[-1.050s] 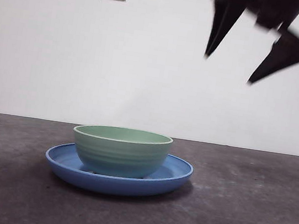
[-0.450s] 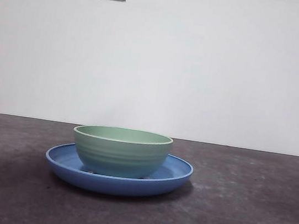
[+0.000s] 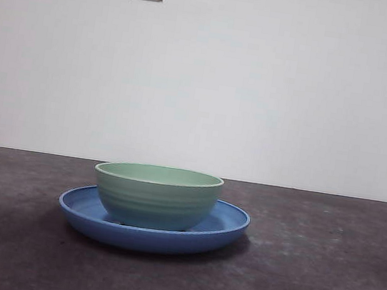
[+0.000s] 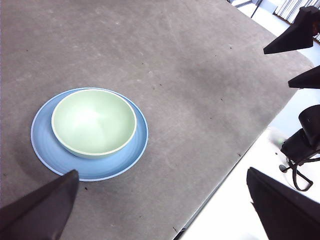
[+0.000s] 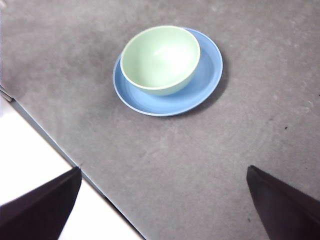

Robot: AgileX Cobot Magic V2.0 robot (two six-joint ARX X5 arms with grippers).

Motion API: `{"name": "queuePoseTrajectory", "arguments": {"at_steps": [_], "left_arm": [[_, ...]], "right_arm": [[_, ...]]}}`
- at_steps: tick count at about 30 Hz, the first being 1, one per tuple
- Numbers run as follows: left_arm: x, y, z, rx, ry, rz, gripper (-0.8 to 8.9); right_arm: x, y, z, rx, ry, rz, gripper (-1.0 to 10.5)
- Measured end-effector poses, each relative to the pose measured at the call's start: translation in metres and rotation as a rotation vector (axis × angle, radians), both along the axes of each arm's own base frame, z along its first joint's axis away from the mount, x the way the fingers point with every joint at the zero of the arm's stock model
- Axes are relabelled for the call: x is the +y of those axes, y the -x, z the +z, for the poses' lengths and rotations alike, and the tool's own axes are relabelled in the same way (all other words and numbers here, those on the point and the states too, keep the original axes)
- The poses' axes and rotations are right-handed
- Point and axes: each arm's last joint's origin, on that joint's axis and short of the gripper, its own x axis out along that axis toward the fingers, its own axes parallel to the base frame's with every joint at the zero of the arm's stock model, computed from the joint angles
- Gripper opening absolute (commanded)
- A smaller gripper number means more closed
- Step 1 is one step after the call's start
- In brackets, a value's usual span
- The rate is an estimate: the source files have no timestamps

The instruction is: Place the green bowl on the blue plate

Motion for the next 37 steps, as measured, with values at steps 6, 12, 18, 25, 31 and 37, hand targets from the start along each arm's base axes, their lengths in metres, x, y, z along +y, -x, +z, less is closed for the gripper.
{"name": "queuePoseTrajectory", "arguments": {"at_steps": [6,12,18,25,31,37], "left_arm": [[0.0,0.0,0.0,0.004,-0.004,0.0,-0.14],[0.0,0.0,-0.001,0.008,-0.006,0.0,0.2],[0.0,0.0,-0.001,0.005,-0.004,0.0,0.19],[0.0,0.0,0.0,0.004,-0.004,0.0,0.19],[0.003,-0.002,0.0,0.004,-0.003,0.038,0.2],[0.016,-0.015,-0.012,-0.074,0.001,0.218,0.2]], "right_arm": [[-0.001,0.002,0.0,0.01,-0.019,0.01,-0.2],[0.0,0.001,0.001,0.009,-0.023,0.014,0.4],[0.0,0.001,0.001,0.007,-0.022,0.011,0.4],[0.0,0.001,0.001,0.007,-0.022,0.011,0.4],[0.0,0.001,0.001,0.007,-0.022,0.011,0.4],[0.0,0.001,0.001,0.007,-0.022,0.011,0.4]]}}
